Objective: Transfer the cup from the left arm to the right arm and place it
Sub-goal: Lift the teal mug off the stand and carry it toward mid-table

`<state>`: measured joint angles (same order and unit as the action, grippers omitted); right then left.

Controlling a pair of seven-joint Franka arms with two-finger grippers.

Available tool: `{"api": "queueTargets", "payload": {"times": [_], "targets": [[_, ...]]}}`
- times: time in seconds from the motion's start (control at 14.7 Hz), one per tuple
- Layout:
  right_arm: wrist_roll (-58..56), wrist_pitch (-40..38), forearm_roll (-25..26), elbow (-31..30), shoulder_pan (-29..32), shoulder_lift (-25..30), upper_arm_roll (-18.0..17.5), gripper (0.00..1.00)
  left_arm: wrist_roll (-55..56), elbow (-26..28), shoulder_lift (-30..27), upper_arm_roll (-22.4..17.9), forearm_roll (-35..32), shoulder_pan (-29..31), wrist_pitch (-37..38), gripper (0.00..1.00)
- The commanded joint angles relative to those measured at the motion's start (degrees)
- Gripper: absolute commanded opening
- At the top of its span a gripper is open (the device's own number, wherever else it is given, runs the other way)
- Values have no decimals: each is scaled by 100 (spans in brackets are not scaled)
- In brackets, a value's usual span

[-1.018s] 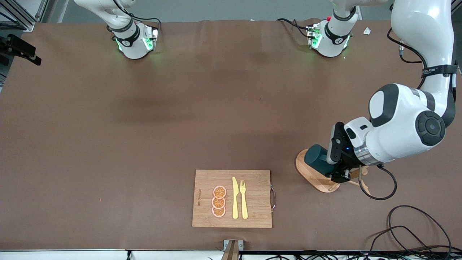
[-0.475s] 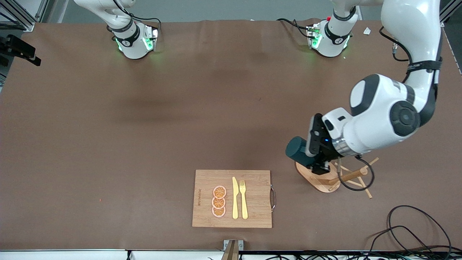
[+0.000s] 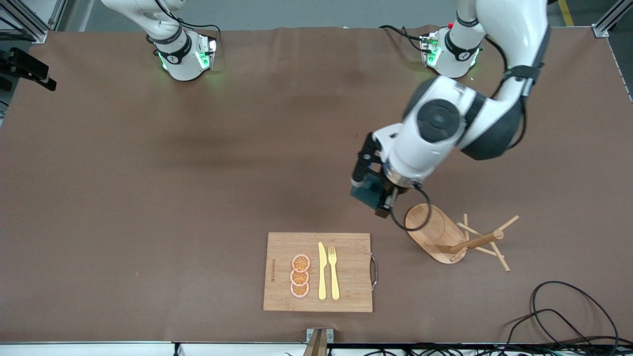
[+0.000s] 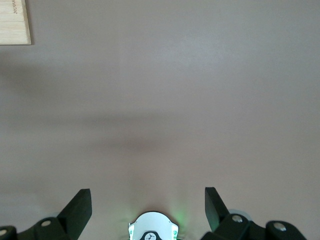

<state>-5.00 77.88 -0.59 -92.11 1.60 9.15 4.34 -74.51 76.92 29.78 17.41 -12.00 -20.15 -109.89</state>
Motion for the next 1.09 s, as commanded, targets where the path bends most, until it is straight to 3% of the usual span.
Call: {"api": "queueTargets", "payload": {"times": [0.0, 0.47, 0.81, 1.02], "targets": [[-27, 43, -90, -79, 24, 70, -12, 100, 785, 7, -7, -80, -967, -733, 12, 41], [-36, 43, -90, -79, 24, 70, -12, 100, 2677, -36, 923, -159, -3595, -2237, 20, 41], [-10, -9, -81, -35, 24, 52, -4, 100, 2749, -484, 1732, -966, -4738, -3195, 12, 41], [-10, -18, -81, -17, 33, 43, -4, 100, 2714, -555, 1988, -1223, -5109, -3486, 3, 39]]}}
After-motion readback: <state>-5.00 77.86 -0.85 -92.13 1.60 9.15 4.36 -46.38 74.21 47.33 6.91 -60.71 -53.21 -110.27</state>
